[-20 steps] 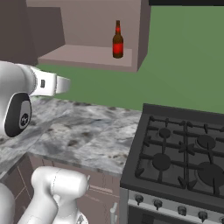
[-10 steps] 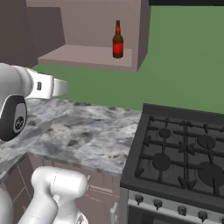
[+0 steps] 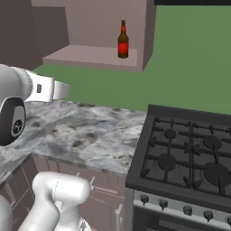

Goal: Sort all alcoholic drinks to one cabinet, and non-alcoholic drinks to the other.

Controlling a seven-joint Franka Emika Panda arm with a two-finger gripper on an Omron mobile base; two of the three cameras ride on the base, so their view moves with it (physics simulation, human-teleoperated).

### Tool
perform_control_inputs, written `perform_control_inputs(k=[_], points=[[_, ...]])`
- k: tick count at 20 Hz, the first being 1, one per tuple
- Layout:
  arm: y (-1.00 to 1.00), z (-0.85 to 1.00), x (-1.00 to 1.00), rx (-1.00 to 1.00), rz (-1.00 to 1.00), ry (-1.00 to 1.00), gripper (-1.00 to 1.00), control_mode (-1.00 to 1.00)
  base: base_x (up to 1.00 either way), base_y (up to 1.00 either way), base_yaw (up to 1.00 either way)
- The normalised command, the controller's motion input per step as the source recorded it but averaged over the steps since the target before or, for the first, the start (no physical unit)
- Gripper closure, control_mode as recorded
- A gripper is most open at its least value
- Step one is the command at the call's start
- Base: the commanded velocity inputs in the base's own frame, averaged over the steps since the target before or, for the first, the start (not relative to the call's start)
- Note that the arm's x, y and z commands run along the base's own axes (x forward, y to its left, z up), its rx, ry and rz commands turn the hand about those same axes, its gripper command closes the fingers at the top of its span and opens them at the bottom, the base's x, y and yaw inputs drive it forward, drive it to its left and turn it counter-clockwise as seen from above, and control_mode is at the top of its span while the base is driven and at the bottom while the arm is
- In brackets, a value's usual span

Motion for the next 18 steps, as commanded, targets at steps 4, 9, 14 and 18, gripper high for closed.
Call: perform_control_inputs(k=[4,9,14,18], points=[[0.0,0.0,0.0,0.0,0.0,0.0,-1.0,1.0,-0.43,-0.01,0.0],[0.0,0.0,0.0,0.0,0.0,0.0,-1.0,1.0,-0.41,-0.04,-0.01],[0.0,0.0,0.0,0.0,0.0,0.0,-1.0,1.0,-0.32,-0.18,-0.03],[0.0,0.0,0.0,0.0,0.0,0.0,-1.0,1.0,-0.33,-0.31,-0.01]])
